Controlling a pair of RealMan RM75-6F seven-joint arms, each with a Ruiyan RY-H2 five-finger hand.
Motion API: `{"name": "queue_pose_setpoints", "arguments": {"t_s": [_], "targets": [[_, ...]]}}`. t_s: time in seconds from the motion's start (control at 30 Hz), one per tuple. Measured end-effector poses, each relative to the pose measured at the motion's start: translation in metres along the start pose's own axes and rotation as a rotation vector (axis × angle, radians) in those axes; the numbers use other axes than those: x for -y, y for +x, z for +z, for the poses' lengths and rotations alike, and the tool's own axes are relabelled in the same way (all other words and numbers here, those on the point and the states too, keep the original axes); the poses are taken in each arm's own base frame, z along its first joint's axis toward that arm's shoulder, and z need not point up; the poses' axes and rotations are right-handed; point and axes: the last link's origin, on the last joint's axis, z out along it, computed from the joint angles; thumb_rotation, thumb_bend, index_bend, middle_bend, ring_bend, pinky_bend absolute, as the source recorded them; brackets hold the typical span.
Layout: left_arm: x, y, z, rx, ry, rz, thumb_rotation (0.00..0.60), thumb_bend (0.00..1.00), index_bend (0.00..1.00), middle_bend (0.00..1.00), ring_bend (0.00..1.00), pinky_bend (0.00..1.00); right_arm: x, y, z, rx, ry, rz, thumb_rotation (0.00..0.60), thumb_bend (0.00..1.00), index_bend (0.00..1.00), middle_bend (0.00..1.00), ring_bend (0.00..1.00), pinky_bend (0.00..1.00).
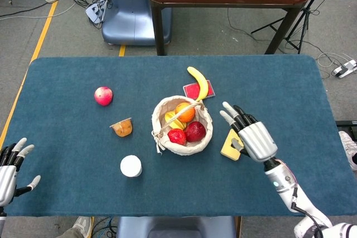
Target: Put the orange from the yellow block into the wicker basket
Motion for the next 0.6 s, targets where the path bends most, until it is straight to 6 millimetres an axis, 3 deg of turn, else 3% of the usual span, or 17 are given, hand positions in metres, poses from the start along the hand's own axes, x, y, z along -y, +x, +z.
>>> {"name": "queue_pose_setpoints", "arguments": {"t_s": [0.33,0.6], "targets": [[-0.006,0.000,0.002,-0.002,-0.023,0.002,0.600,0.26,0.19,0.00,0.00,0.00,-0.043,0.008,-0.072,0.034,-0.216,-0.063,0.600,0.36,0.04,0.13,0.17,0.43],[-0.009,0.001,0.004,-0.008,-0.038,0.002,0.600,0.26,0.19,0.00,0.00,0.00,-0.059,0.011,-0.116,0.052,-0.343,-0.056,0.600,0.36,0.04,0.13,0.17,0.43]]}}
